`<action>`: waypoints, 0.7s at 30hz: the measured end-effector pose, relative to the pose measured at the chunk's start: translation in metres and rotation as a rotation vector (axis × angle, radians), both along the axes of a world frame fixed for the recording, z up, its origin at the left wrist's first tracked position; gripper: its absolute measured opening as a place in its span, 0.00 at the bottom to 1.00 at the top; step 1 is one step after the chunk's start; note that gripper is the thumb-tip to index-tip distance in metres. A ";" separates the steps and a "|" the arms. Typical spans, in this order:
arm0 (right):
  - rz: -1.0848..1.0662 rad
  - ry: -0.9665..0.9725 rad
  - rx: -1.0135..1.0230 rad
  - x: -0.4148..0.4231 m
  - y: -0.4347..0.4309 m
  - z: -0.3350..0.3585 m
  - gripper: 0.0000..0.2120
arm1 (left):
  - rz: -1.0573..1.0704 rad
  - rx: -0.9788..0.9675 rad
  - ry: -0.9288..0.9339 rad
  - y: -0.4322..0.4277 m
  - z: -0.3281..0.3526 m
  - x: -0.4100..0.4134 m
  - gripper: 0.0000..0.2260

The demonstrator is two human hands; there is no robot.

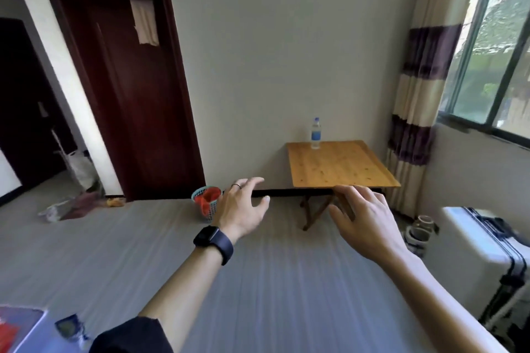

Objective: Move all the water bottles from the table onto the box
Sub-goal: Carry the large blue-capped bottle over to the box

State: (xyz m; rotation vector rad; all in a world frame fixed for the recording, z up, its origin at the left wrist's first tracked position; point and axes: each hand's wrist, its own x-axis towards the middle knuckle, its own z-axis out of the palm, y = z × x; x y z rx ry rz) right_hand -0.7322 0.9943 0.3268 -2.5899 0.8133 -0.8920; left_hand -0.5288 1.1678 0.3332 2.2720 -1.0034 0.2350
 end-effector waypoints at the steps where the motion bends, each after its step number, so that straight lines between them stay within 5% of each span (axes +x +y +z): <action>1: 0.012 -0.002 -0.003 0.019 -0.015 0.000 0.23 | 0.015 -0.001 -0.003 -0.013 0.000 0.020 0.19; 21: -0.140 -0.062 0.158 0.380 -0.301 -0.065 0.24 | -0.148 0.027 0.103 -0.316 -0.053 0.433 0.21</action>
